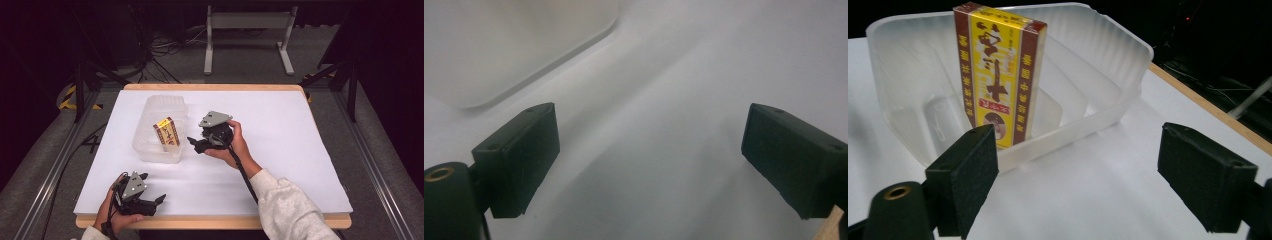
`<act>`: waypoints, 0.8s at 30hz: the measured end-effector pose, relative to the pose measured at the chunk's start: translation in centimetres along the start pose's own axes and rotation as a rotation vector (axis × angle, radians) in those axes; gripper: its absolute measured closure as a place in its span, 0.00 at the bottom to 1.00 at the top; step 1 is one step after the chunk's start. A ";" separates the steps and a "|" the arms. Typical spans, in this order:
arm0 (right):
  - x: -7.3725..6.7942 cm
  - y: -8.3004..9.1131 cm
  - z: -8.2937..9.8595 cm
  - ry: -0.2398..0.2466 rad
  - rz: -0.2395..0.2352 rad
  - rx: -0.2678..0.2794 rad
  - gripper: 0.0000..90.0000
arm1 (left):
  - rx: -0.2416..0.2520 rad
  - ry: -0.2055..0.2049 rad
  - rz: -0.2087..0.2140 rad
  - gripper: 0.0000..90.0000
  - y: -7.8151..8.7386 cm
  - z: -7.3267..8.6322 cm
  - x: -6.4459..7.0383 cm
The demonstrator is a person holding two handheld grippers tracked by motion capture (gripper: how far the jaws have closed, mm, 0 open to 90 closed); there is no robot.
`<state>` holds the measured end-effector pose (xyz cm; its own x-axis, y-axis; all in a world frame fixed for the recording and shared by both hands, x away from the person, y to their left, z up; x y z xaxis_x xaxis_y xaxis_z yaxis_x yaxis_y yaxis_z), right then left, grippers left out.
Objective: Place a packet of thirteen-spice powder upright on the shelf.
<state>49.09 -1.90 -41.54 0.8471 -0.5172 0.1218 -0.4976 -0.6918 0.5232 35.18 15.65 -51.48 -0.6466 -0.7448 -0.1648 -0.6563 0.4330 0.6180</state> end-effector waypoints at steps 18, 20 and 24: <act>2.3 4.1 3.3 0.007 0.075 -0.030 0.19 | -0.011 -0.022 0.011 0.10 -0.2 -0.1 0.3; 2.5 4.7 3.8 0.006 0.081 -0.034 0.18 | -0.007 -0.023 0.012 0.10 -0.2 -0.1 0.3; 2.8 5.5 4.8 0.022 0.094 -0.057 0.18 | -0.008 -0.025 0.012 0.10 -0.2 -0.1 0.3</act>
<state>47.89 -9.57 -42.40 0.8015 -0.5667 0.1911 -0.5642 -0.6105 0.5559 35.17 15.26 -51.57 -0.6644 -0.7263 -0.1764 -0.6452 0.4382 0.6259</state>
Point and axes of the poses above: each handheld gripper's, and its own axes: y roughly backward along the jaws, z roughly out of its underside, x roughly to its right, the point moved 9 cm from there along -y, roughly forward along the jaws, and after that the axes turned 8 degrees about -z, right-handed, at the moved point
